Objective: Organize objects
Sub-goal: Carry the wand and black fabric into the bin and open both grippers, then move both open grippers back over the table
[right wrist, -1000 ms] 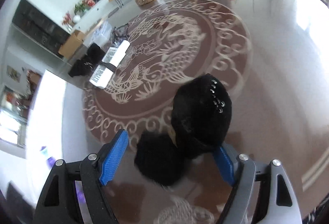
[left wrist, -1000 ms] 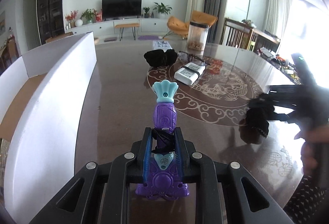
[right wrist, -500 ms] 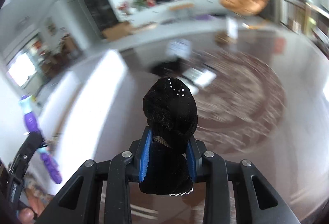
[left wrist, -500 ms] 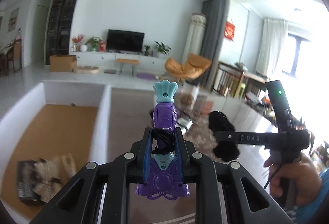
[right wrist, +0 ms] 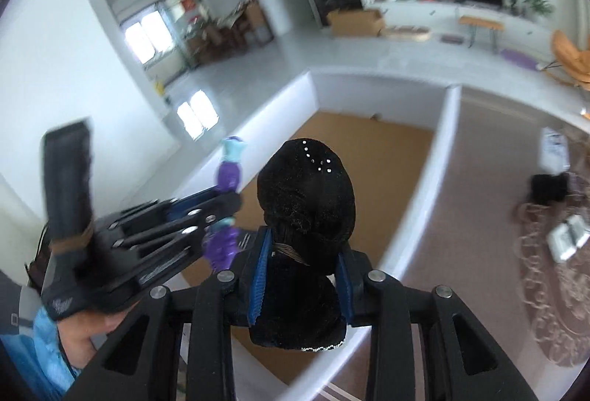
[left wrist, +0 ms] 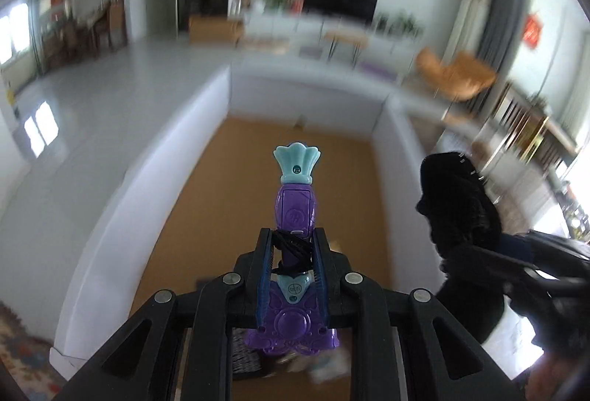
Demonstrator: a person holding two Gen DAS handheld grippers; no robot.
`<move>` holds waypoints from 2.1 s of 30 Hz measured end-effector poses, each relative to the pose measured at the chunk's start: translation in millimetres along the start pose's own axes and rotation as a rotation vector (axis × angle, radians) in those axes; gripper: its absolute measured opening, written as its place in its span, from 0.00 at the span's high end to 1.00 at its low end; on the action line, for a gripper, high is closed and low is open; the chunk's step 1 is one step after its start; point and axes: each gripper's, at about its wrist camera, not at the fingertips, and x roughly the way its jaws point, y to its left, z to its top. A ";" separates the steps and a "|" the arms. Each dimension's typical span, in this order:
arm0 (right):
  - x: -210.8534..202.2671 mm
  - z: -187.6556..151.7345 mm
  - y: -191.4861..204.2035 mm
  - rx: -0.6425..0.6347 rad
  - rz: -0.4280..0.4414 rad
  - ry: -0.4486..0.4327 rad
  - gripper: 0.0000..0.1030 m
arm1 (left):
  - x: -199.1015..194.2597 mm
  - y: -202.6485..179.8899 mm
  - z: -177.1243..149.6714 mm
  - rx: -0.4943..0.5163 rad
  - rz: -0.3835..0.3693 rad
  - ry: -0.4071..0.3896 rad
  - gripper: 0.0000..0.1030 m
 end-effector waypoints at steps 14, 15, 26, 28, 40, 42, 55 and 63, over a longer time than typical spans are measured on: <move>-50.6 -50.1 -73.5 0.059 -0.234 -0.180 0.06 | -2.0 -28.8 -13.4 -0.054 0.095 -0.047 0.26; -57.4 -59.8 -89.4 0.082 -0.290 -0.194 0.06 | -6.5 -40.4 -15.0 -0.044 0.062 -0.061 0.26; -92.8 -180.5 -255.8 0.358 -0.784 -0.077 0.05 | -7.3 -239.4 -77.1 0.276 -0.293 -0.017 0.12; -106.6 -193.8 -257.2 0.383 -0.810 -0.087 0.05 | 10.2 -261.0 -93.1 0.306 -0.292 0.031 0.12; -109.6 -204.5 -262.0 0.439 -0.797 -0.068 0.05 | 95.6 -284.0 -102.5 0.310 -0.127 0.084 0.12; -108.5 -205.3 -259.5 0.431 -0.798 -0.063 0.05 | 107.3 -285.5 -102.8 0.306 -0.114 0.089 0.12; -108.1 -207.9 -264.8 0.468 -0.770 -0.056 0.00 | 123.0 -286.5 -102.5 0.318 -0.091 0.074 0.12; -108.2 -207.9 -265.1 0.468 -0.771 -0.056 0.00 | 124.4 -285.0 -101.3 0.322 -0.095 0.052 0.05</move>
